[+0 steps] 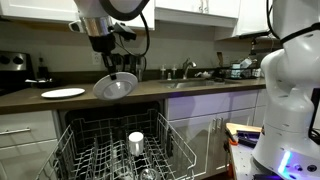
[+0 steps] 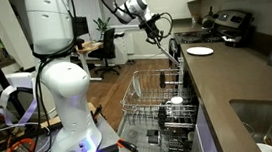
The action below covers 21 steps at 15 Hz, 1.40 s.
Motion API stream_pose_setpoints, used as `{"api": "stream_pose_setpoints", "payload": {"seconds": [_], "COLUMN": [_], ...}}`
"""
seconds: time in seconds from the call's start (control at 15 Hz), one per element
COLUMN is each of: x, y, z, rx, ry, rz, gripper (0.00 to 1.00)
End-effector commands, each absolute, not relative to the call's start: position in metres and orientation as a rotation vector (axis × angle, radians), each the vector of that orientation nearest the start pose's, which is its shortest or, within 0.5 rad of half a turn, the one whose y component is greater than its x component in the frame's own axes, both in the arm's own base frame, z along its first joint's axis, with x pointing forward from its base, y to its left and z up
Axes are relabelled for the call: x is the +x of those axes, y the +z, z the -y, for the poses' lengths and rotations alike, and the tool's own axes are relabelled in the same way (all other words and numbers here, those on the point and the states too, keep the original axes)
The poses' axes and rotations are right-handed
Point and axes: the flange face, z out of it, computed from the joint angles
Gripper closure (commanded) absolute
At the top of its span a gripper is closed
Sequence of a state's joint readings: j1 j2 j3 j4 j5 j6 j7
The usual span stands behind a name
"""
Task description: Remove the plate from the dishwasher.
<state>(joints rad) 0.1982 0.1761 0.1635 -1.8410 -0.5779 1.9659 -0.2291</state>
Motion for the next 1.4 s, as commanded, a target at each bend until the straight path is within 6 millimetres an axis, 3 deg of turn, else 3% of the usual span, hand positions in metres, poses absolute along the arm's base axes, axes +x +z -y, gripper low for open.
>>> {"api": "stream_pose_setpoints", "payload": {"seconds": [0.0,0.6,1.33], "x": [0.575,0.578,0.578], "y": [0.446,0.432,0.435], "z": [-0.173,-0.158,-0.163], "rx": [2.373,2.372,2.299], "ry": [-0.008,-0.001,0.038], "rz": [-1.000,-0.913,-0.863], "gripper": [0.99,0.99,0.99]}}
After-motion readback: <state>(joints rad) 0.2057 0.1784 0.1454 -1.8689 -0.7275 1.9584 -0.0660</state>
